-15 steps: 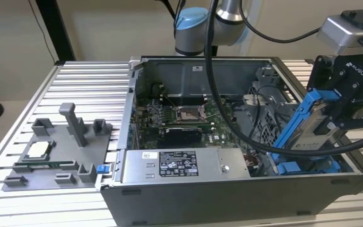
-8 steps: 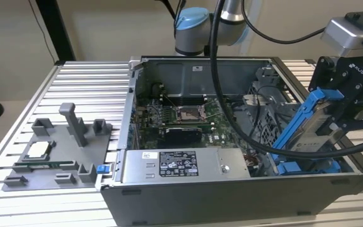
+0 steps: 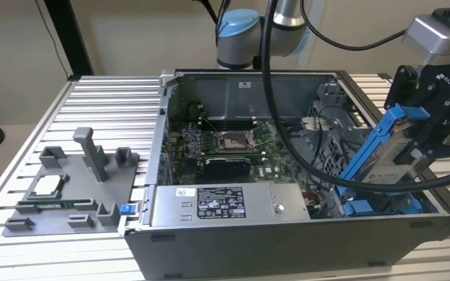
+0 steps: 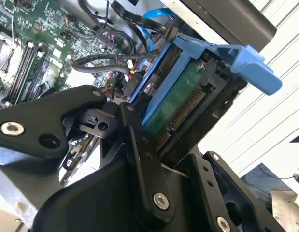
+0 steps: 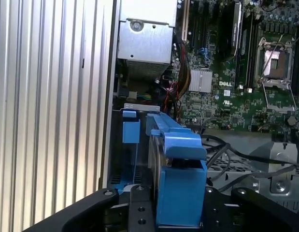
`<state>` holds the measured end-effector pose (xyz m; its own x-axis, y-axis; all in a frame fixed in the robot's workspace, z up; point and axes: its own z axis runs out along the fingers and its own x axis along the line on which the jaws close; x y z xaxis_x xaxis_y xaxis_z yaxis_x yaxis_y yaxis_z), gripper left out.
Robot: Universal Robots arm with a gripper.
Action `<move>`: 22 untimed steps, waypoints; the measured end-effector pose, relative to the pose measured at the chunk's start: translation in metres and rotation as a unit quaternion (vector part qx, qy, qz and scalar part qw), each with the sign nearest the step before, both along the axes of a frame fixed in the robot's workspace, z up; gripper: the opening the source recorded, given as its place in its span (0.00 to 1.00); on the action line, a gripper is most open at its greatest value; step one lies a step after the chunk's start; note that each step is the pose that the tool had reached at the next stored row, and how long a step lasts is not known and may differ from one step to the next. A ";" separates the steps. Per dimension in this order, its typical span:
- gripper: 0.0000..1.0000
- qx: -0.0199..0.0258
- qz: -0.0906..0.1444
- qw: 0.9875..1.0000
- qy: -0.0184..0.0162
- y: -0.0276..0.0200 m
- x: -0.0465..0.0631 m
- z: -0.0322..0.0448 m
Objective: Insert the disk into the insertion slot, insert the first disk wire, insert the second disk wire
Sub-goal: 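Insert the disk into the insertion slot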
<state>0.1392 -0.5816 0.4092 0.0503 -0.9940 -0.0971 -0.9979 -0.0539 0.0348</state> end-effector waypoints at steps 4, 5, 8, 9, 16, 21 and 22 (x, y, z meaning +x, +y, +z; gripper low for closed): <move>0.00 0.000 0.000 1.000 0.000 0.0000 0.000 0.0001; 0.00 0.000 0.000 1.000 0.000 0.0000 0.000 0.0001; 0.00 0.000 0.000 1.000 0.000 0.0000 0.000 0.0002; 0.00 0.000 0.000 1.000 0.000 -0.0001 0.000 0.0005; 0.00 0.000 0.000 1.000 0.000 0.0000 0.000 0.0019; 0.00 0.000 0.000 1.000 0.000 0.0000 0.000 0.0021; 0.00 0.000 0.000 1.000 0.000 0.0000 0.000 0.0021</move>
